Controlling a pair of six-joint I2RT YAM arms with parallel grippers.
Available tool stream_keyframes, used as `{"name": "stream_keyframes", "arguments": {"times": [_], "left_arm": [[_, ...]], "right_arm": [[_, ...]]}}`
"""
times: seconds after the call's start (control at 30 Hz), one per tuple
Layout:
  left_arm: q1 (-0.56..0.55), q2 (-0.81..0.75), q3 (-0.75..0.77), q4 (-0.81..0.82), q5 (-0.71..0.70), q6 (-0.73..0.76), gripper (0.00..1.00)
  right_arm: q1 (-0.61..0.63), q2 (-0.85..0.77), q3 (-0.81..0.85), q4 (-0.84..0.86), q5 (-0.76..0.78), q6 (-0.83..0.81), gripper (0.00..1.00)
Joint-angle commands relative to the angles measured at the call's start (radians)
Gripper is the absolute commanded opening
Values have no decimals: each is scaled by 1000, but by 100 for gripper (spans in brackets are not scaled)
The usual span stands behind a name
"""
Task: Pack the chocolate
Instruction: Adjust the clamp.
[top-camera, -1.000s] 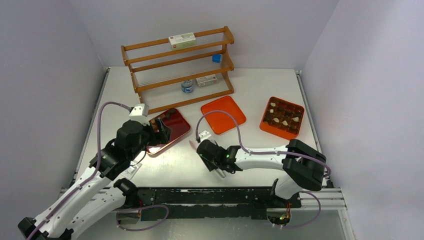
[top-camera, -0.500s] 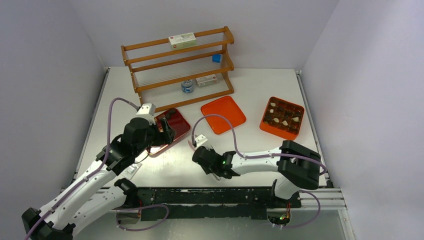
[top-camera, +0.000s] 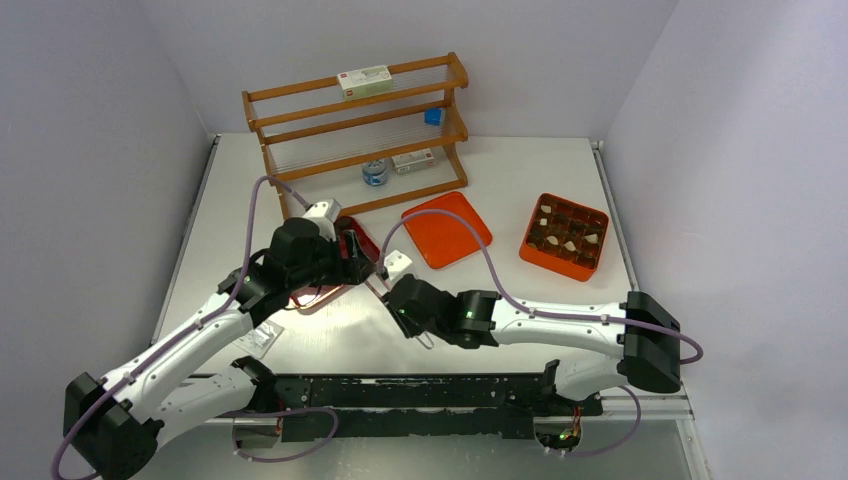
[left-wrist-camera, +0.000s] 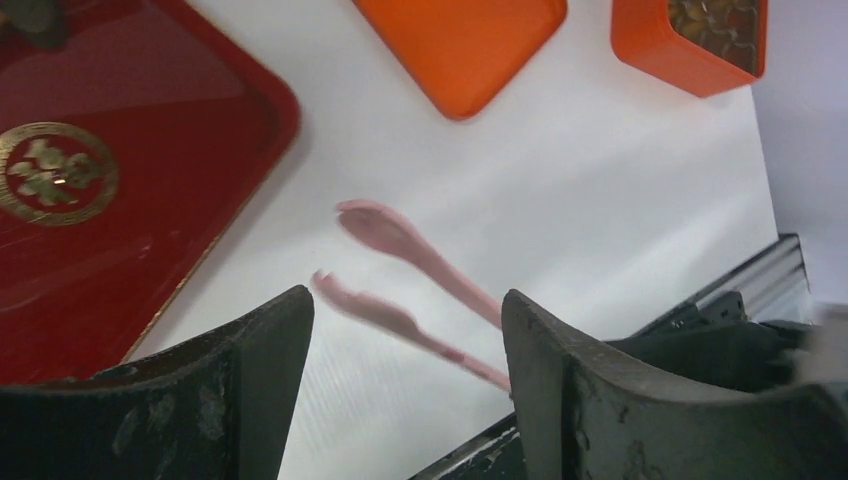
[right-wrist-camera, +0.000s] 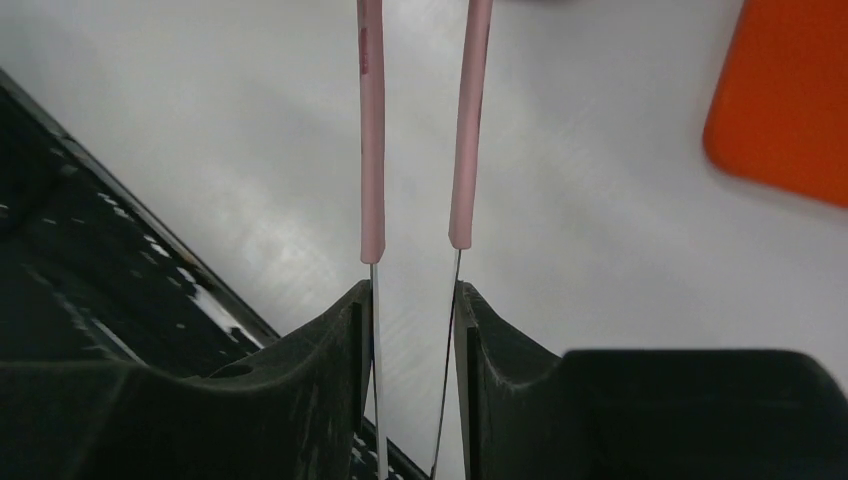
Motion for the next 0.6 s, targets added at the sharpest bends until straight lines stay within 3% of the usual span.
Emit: {"name": "stream_keyframes", "arguments": {"times": [0.0,0.3,0.57], "left_arm": [[7,66,22,88,162,0,71],[7,41,37,-122,-51,80,64],[9,6,6,-132,-30,70,61]], "right_arm": [[6,-19,115,-81,-31,-53,36],[5,-54,267,-145,-3,1,35],[2,-7,304,-163,-12,-16,34]]}}
